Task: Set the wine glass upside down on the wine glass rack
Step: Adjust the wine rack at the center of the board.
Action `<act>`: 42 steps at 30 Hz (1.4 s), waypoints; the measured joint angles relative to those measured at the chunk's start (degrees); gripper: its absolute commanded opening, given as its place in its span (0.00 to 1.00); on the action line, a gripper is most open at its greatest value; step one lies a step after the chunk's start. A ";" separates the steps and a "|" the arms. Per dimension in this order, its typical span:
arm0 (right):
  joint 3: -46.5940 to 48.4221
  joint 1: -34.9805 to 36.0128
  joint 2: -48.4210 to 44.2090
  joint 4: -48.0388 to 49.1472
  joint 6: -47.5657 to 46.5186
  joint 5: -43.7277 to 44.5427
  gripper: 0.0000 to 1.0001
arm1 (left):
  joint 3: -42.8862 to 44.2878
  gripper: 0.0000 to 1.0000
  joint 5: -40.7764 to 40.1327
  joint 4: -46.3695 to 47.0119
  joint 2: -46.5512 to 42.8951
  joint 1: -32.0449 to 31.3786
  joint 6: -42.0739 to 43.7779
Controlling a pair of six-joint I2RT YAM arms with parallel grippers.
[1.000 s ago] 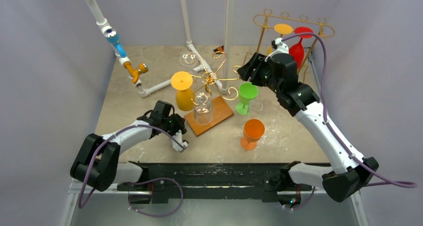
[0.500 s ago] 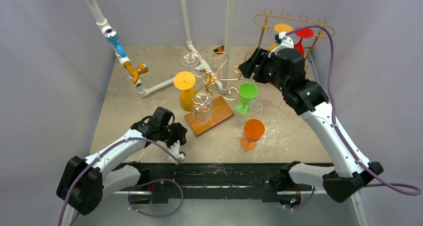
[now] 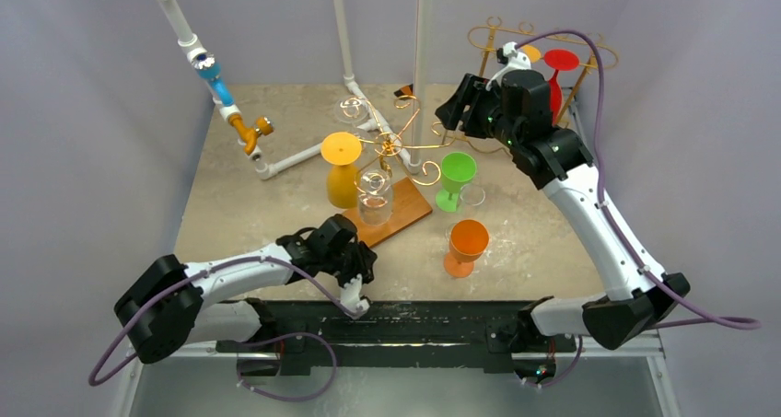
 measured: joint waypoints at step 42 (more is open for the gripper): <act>-10.78 -0.39 -4.15 8.72 3.37 -7.48 0.45 | -0.74 0.19 -11.02 11.28 10.23 3.58 -3.13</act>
